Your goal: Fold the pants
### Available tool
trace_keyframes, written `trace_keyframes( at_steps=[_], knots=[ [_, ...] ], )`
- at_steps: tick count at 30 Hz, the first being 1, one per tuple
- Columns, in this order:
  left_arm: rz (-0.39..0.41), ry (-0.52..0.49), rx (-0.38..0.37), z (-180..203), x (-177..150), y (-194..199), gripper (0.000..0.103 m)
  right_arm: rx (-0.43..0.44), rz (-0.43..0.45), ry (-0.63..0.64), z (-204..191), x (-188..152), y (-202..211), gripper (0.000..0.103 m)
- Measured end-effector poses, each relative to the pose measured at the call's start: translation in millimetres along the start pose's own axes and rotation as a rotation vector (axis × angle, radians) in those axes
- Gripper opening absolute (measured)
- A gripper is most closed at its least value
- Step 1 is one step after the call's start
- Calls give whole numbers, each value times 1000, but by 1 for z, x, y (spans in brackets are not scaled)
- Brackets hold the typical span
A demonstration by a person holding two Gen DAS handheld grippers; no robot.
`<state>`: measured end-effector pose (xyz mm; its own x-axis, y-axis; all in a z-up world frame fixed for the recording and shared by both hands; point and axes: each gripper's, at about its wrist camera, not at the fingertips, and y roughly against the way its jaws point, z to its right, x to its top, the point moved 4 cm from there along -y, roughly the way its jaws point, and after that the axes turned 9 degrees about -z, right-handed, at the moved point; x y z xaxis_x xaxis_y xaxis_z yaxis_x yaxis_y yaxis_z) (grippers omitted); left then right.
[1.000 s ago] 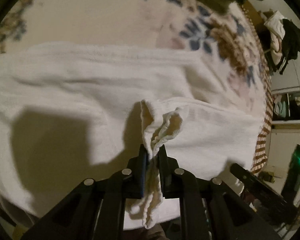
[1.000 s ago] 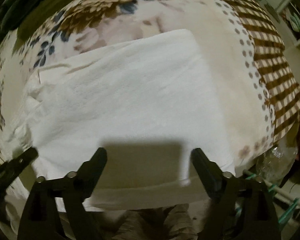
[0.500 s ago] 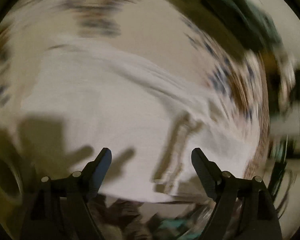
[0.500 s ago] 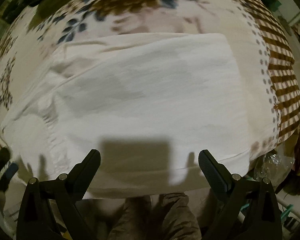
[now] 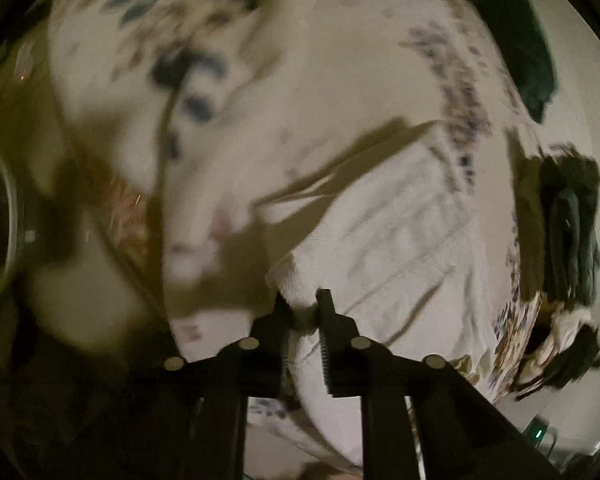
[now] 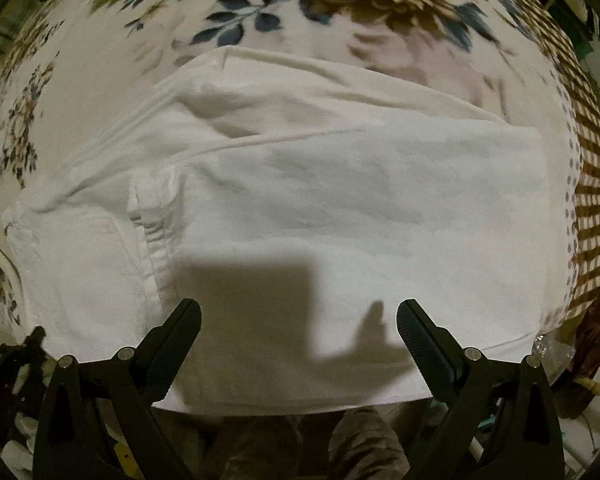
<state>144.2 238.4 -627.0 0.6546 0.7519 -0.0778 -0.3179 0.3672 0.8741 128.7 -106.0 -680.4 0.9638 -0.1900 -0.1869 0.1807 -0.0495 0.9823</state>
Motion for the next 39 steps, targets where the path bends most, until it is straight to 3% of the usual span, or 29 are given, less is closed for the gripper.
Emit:
trace_keyframes(
  at_steps=[4,7,13,16,17,19,20,21,24,31,33,36,39],
  knots=[
    [96,-148,-22,33,-10,24,9,-3,-13,-4,-13,-2,-8,100],
    [114,-160,-28,34,7,26,9,-1,-24,-6,-14,-4,-13,100],
    [40,-138,22,11,33,-19,10,7,-39,-29,-8,-15,-20,100],
    [-10,-107,8,3,32,-15,23,23,-45,-44,-4,-19,-22,100],
    [-32,-83,-43,0,31,-13,29,29,-46,-50,4,-16,-24,100],
    [-27,-40,-132,-9,25,-6,50,48,-55,-65,10,-20,-26,100],
    [-25,-22,-136,-12,23,-6,69,60,-58,-71,13,-23,-28,100],
    [-31,-5,-122,-18,20,-10,72,76,-61,-78,14,-24,-30,100],
    [-41,22,-99,-25,21,-22,72,82,-57,-80,25,-23,-36,100],
    [46,-7,-30,0,41,-31,72,69,-17,-40,32,-29,-40,100],
    [83,-19,-34,3,41,-30,44,74,-7,-47,34,-33,-43,100],
    [143,-27,-38,4,34,-19,31,78,-1,-53,36,-37,-47,100],
    [174,-12,-44,3,23,-3,30,79,-1,-52,38,-39,-48,100]
  ],
)
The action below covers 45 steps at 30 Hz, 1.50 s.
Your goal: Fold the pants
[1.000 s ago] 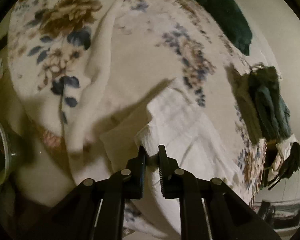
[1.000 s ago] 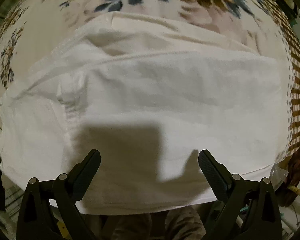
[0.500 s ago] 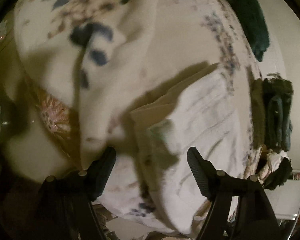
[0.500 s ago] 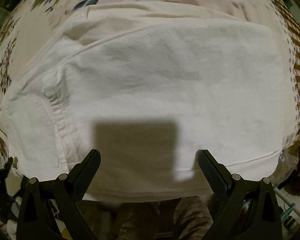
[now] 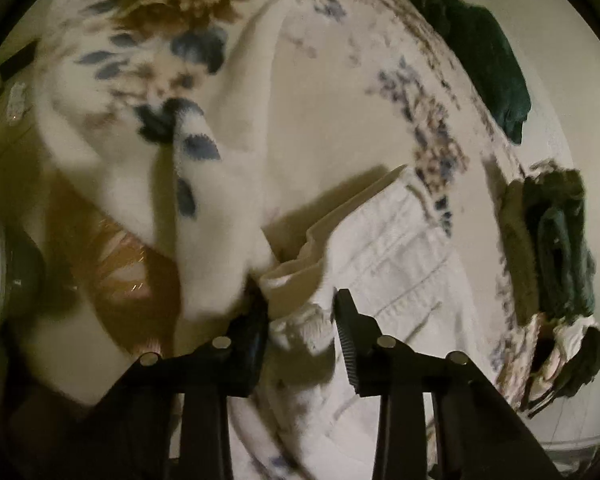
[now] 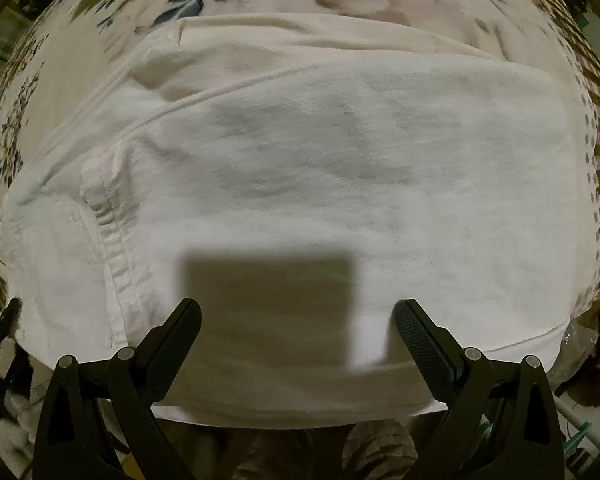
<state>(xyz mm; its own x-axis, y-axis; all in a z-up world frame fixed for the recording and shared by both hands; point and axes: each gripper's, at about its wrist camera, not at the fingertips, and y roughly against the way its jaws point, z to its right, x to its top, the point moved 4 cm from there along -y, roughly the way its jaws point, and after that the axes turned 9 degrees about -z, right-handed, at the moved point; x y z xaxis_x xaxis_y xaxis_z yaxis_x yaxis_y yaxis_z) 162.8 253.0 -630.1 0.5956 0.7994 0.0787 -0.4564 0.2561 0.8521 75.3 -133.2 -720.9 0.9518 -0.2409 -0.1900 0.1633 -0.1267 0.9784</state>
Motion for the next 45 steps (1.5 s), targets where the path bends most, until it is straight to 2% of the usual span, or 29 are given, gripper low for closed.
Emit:
trace_keyframes(
  at_steps=[5,7,10,14,16,17,19,23,27,30,32,36,38,41,45],
  knots=[
    [-20,-7,13,1,-13,2,28,6,-7,-3,4,15,3,100],
    [-37,17,19,0,-13,-3,31,6,-11,-7,3,19,3,100],
    [-39,-1,43,2,-7,-16,43,18,-15,-16,9,24,5,100],
    [-33,24,31,-5,9,-35,43,25,-16,-13,6,30,3,100],
    [-3,-13,23,7,15,-31,30,22,-14,-4,8,34,6,100],
    [16,-58,26,17,16,-25,17,18,-10,-1,9,35,6,100],
    [40,-127,21,33,11,-14,16,0,7,0,12,37,9,100],
    [88,-239,-38,73,-6,26,15,-34,22,-18,23,41,15,100],
    [96,-380,-108,135,-39,68,15,-36,64,-27,41,42,27,100],
    [43,-489,-124,184,-80,77,15,4,68,-46,67,42,36,100],
    [-17,-570,-140,223,-117,70,15,23,68,-54,86,40,41,100],
    [-92,-714,-117,274,-185,44,14,-8,100,-68,138,38,59,100],
    [-137,-791,-84,293,-224,16,14,-32,114,-80,163,37,66,100],
    [-228,-821,-36,302,-264,-22,14,-49,115,-117,210,42,69,100],
    [-282,-872,59,305,-304,-69,14,-54,120,-163,258,53,76,100]
  ],
)
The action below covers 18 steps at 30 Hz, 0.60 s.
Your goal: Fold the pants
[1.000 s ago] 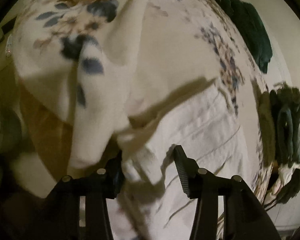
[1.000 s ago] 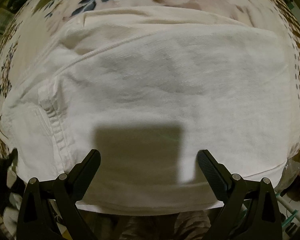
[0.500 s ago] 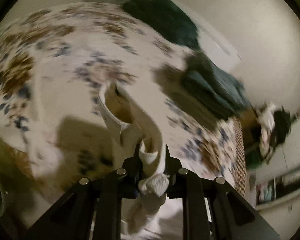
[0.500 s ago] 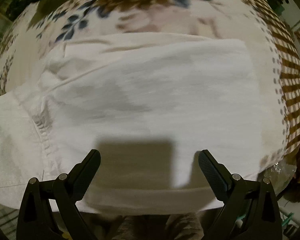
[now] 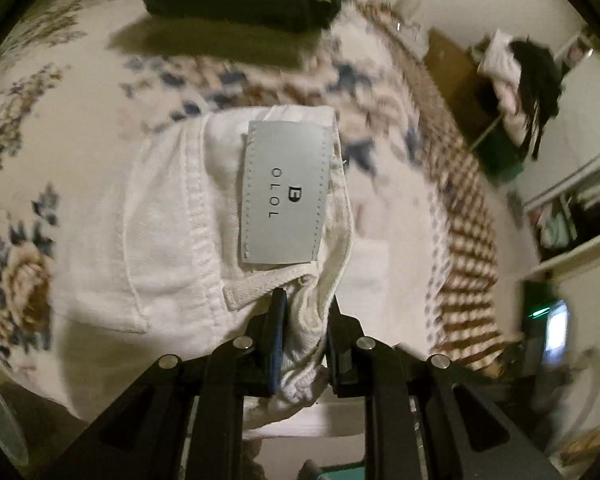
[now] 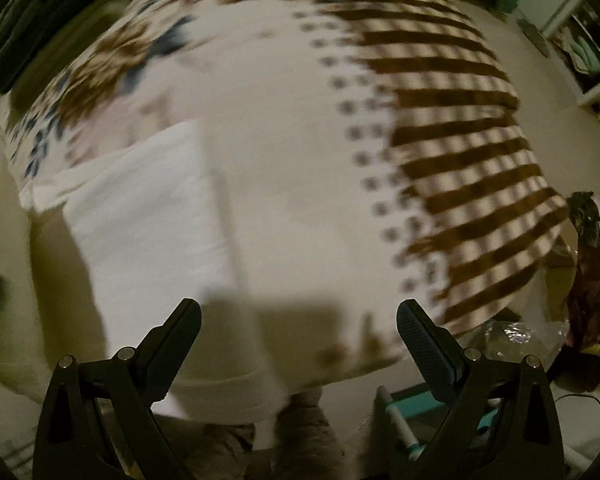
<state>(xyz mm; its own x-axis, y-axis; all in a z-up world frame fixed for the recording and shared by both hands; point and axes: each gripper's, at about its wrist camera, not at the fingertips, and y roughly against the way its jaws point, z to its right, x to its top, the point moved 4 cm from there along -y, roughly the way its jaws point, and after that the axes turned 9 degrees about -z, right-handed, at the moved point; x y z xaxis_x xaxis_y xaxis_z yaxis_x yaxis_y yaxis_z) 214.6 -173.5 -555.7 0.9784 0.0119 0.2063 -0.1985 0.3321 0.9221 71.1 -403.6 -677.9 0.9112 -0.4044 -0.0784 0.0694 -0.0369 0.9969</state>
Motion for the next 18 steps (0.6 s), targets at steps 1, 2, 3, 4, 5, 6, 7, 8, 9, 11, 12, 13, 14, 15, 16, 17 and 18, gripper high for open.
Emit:
trace_keyframes(
  at_steps=[1,2,3,4,5,6,7,8,9,11,12,13,14,15,16,17,18],
  knots=[
    [-14,-2,9,3,-1,-8,14,-2,3,-2,11,5,2,100],
    [-32,-6,17,7,-2,-16,11,-2,5,-2,17,9,2,100],
    [-59,-15,30,11,-3,-27,11,2,6,0,27,12,5,100],
    [-81,-25,41,16,-5,-33,11,7,6,7,32,15,6,100],
    [-108,-27,54,19,-7,-40,11,11,7,18,33,19,6,100],
    [-122,-27,51,21,-10,-42,12,16,8,33,35,22,8,100],
    [-139,-28,61,24,-11,-40,12,26,9,43,37,28,9,100],
    [-146,-31,77,26,-11,-36,12,45,11,53,36,32,11,100],
    [-150,-31,87,27,-11,-31,14,63,10,59,39,38,15,100],
    [-147,-28,101,27,-11,-18,31,110,2,66,34,49,19,100],
    [-146,-23,113,25,-10,-7,51,145,-6,67,24,60,22,100],
    [-141,-18,124,21,-8,-2,60,207,-19,69,14,67,24,100],
    [-120,-11,153,13,-6,10,74,256,-29,71,9,70,27,100],
    [-97,-4,198,4,-4,21,77,332,-47,74,2,74,29,100],
    [-77,3,241,-5,-2,28,77,394,-64,78,-6,79,29,100],
    [-57,18,292,-19,0,37,77,447,-80,85,-14,82,29,100],
    [-48,44,327,-33,1,44,78,494,-92,93,-24,83,29,100]
  ],
)
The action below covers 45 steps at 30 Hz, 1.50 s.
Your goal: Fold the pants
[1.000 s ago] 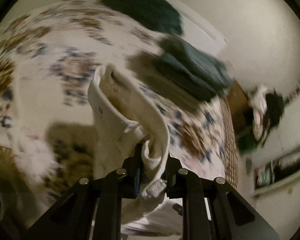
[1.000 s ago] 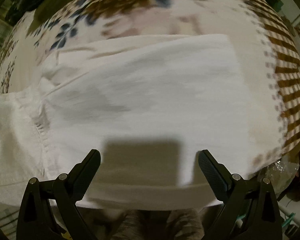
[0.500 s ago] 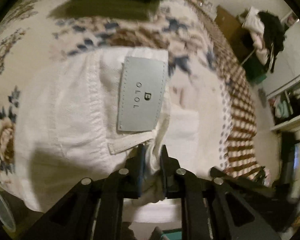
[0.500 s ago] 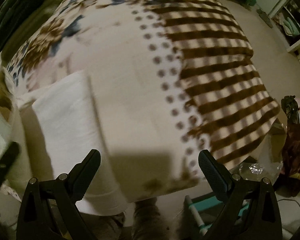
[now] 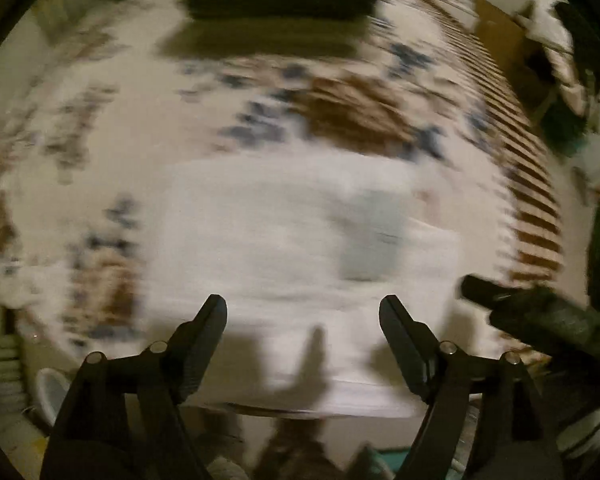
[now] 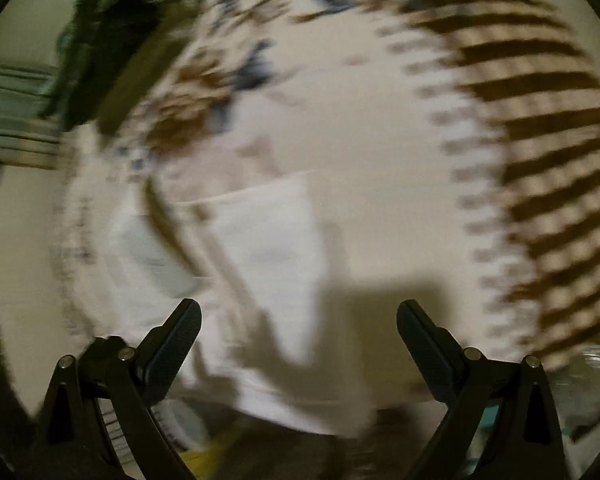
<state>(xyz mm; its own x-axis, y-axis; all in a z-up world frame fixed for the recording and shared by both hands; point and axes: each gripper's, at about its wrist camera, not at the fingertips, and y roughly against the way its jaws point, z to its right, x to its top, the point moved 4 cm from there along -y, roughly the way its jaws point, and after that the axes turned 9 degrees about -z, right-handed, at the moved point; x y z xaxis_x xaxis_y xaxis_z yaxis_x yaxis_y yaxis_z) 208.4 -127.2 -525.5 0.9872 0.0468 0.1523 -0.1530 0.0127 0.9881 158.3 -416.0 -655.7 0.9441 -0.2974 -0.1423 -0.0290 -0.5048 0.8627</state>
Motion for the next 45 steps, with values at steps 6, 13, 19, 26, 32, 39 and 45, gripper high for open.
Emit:
trace_keyframes(
  at_steps=[6,13,19,26,32,39,45],
  knots=[
    [-16,131,102,-85,6,-16,82,107,-62,87,-50,13,-59,100],
    [-38,226,144,-130,0,-27,82,-31,-101,228,-98,2,-96,37],
    [-34,216,113,-135,2,-25,82,-76,-12,193,-108,-15,-62,11],
    [49,134,-65,-104,20,-13,89,-128,154,60,-54,-40,45,10],
    [-32,117,-160,-66,30,-47,89,-172,126,-190,55,-48,53,11],
    [-101,54,-163,-43,35,-83,89,-178,71,-328,100,-49,20,60],
    [-143,81,-348,-44,25,-87,89,53,53,-476,121,-101,27,62]
  ],
)
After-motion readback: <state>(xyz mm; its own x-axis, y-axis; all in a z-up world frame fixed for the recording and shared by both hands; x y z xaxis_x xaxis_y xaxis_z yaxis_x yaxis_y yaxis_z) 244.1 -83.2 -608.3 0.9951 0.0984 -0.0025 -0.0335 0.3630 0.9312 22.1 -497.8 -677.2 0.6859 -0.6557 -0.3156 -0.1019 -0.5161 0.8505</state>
